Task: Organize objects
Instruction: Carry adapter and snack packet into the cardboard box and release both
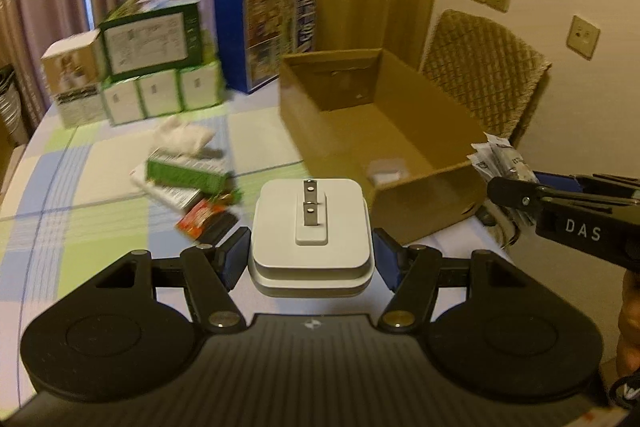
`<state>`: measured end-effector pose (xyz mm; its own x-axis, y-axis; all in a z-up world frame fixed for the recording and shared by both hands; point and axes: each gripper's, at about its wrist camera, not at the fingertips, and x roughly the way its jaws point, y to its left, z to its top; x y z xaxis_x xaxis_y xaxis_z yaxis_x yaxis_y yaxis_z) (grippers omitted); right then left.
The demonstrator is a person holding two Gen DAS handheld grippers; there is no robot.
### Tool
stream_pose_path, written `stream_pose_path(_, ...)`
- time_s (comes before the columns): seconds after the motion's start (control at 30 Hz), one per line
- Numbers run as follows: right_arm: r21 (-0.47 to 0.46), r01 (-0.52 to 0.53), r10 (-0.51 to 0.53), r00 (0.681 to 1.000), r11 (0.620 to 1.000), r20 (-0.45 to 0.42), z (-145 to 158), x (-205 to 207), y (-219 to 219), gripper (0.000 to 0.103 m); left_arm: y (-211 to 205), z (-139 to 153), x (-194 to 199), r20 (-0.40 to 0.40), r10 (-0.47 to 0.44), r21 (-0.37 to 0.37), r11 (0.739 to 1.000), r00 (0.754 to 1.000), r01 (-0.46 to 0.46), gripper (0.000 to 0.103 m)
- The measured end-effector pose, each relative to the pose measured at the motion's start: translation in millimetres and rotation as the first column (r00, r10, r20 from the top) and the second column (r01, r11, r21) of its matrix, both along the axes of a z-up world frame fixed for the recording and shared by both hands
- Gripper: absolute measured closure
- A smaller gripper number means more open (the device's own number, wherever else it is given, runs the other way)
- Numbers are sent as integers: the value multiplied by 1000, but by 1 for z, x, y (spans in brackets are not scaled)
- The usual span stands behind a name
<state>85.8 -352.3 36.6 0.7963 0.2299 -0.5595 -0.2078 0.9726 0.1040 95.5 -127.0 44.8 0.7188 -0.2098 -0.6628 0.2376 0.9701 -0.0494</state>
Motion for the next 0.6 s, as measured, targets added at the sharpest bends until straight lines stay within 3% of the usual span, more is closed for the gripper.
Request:
stream_pose_path(0.37, 34, 19, -19, 1000, 999, -2, 25, 68, -47, 69, -62, 18, 62, 27, -103, -9, 995, 994, 103, 43)
stream_pose_path(0.6, 75, 34, -31, 998, 997, -51, 19, 118, -62, 69, -84, 18, 106, 24, -127, 28, 992, 992, 127, 43)
